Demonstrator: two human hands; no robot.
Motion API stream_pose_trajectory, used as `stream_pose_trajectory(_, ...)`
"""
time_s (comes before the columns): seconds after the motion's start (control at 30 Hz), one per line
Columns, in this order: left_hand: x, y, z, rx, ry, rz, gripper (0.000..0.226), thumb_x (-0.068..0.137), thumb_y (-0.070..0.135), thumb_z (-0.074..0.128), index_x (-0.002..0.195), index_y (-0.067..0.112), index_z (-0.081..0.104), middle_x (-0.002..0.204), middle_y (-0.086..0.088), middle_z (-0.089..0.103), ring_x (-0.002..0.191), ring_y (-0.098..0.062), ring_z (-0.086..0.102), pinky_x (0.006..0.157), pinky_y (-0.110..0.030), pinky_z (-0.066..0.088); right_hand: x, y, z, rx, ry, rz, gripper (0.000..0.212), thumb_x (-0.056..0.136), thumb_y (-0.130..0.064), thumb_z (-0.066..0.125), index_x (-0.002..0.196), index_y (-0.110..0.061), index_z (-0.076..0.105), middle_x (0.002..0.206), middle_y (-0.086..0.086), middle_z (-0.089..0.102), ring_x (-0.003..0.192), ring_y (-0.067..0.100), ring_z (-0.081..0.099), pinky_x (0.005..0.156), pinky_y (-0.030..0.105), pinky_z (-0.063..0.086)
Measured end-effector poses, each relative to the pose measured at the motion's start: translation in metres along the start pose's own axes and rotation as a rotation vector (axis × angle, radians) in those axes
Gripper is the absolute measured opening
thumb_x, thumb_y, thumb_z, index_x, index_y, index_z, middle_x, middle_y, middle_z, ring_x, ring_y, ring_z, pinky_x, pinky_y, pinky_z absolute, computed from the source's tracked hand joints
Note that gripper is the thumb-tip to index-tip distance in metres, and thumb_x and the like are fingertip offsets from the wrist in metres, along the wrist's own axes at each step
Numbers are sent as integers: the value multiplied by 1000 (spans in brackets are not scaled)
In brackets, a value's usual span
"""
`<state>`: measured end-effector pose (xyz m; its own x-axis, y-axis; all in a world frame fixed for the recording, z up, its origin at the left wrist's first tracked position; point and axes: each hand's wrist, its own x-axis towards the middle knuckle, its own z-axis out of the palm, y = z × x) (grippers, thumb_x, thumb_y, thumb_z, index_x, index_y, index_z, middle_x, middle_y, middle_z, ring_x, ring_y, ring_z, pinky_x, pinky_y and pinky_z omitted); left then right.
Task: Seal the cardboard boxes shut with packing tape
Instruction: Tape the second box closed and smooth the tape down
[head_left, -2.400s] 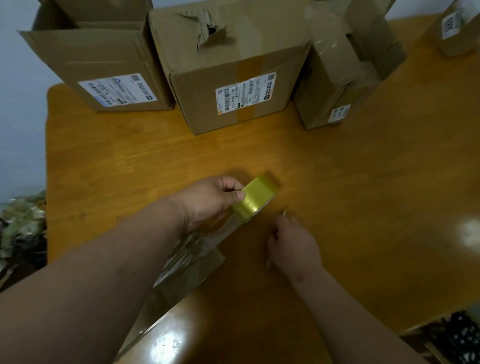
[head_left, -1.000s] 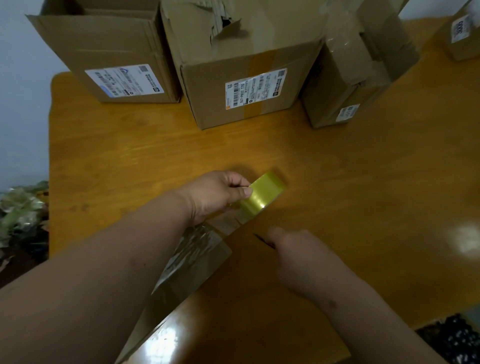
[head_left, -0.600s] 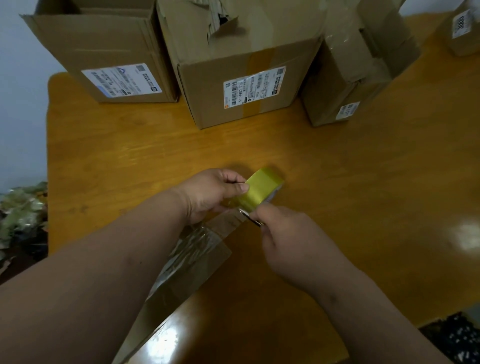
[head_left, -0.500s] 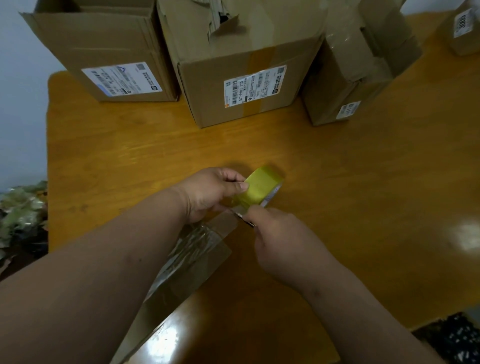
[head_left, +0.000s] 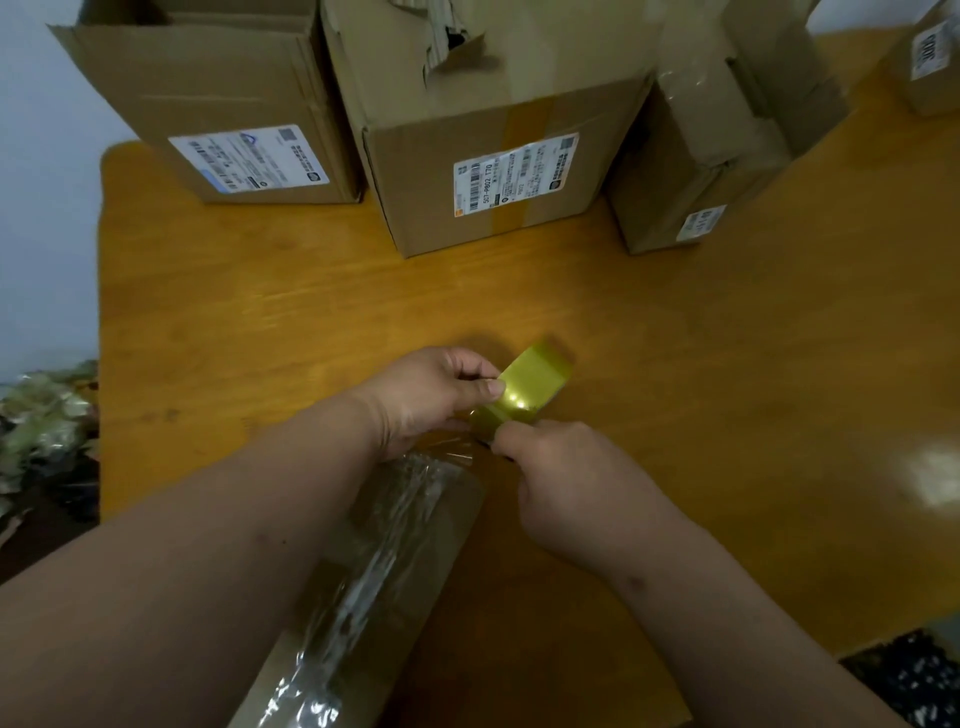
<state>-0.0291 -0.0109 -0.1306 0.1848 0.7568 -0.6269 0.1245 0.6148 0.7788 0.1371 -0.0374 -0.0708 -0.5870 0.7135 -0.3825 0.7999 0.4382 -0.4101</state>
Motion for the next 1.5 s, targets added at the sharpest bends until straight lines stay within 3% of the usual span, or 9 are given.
stream_pose_trajectory(0.27, -1, 1, 3, -43, 76, 51, 10, 94, 14, 62, 86, 17, 67, 72, -1, 61, 65, -13, 51, 67, -29, 45, 13, -9, 13, -71, -34, 64, 32, 89, -9, 48, 118, -20, 54, 103, 9, 58, 96, 31, 60, 65, 32, 40)
stream_pose_trajectory(0.4, 1, 0, 0, -118, 106, 52, 11, 96, 16, 60, 88, 18, 67, 86, -3, 67, 85, -19, 63, 77, -31, 51, -2, 18, 16, -19, -104, 123, 31, 87, -9, 47, 114, -23, 52, 99, 7, 59, 95, 31, 60, 66, 32, 41)
stream_pose_trajectory(0.5, 3, 0, -3, -186, 146, 23, 5, 95, 19, 62, 97, 17, 66, 106, -7, 65, 114, -25, 60, 90, -39, 53, -13, 44, 26, -4, -2, 225, 36, 93, -13, 47, 125, -29, 47, 108, 5, 62, 98, 29, 62, 67, 30, 38)
stream_pose_trajectory(0.77, 3, 6, -2, -245, 158, -9, 2, 93, 19, 64, 94, 18, 65, 103, -4, 66, 109, -23, 61, 83, -38, 56, -4, 77, 69, -201, 201, 336, 27, 90, -27, 59, 117, -23, 59, 120, 2, 52, 110, 27, 47, 85, 40, 40)
stream_pose_trajectory(0.9, 2, 7, -1, -266, 142, -25, 1, 93, 16, 63, 93, 16, 63, 98, -6, 65, 101, -21, 60, 77, -37, 58, 11, 57, 62, 493, 330, 406, 43, 89, -27, 68, 130, -24, 57, 123, -1, 52, 115, 19, 49, 98, 38, 43)
stream_pose_trajectory(1.03, 1, 9, 0, -279, 120, -37, 1, 93, 15, 63, 94, 15, 63, 91, -4, 66, 91, -16, 60, 74, -36, 58, 31, 36, 45, 1076, 236, 412, 44, 80, -35, 68, 122, -24, 63, 121, -4, 62, 107, 9, 59, 93, 29, 46)
stream_pose_trajectory(1.2, 0, 9, 0, -321, 130, -56, 3, 91, 12, 65, 94, 12, 65, 90, -6, 66, 87, -15, 61, 65, -31, 61, 43, 31, 44, 1095, 219, 316, 27, 85, -9, 66, 104, -28, 61, 108, -1, 70, 103, 12, 64, 90, 32, 49)
stream_pose_trajectory(1.37, -4, 15, -2, -339, 171, -68, 2, 90, 15, 67, 89, 14, 65, 78, -2, 68, 70, -11, 65, 54, -23, 58, 41, 35, 42, 1094, 155, 224, 66, 82, 15, 55, 130, -30, 44, 111, 3, 71, 95, 14, 65, 79, 32, 47)
stream_pose_trajectory(1.5, -8, 23, -2, -395, 251, -83, 12, 88, 24, 69, 82, 17, 61, 55, 7, 61, 45, -3, 56, 44, -17, 48, 37, 36, 39, 1181, 144, 186, 61, 85, 14, 56, 138, -14, 45, 113, 6, 71, 106, 15, 65, 90, 29, 50)
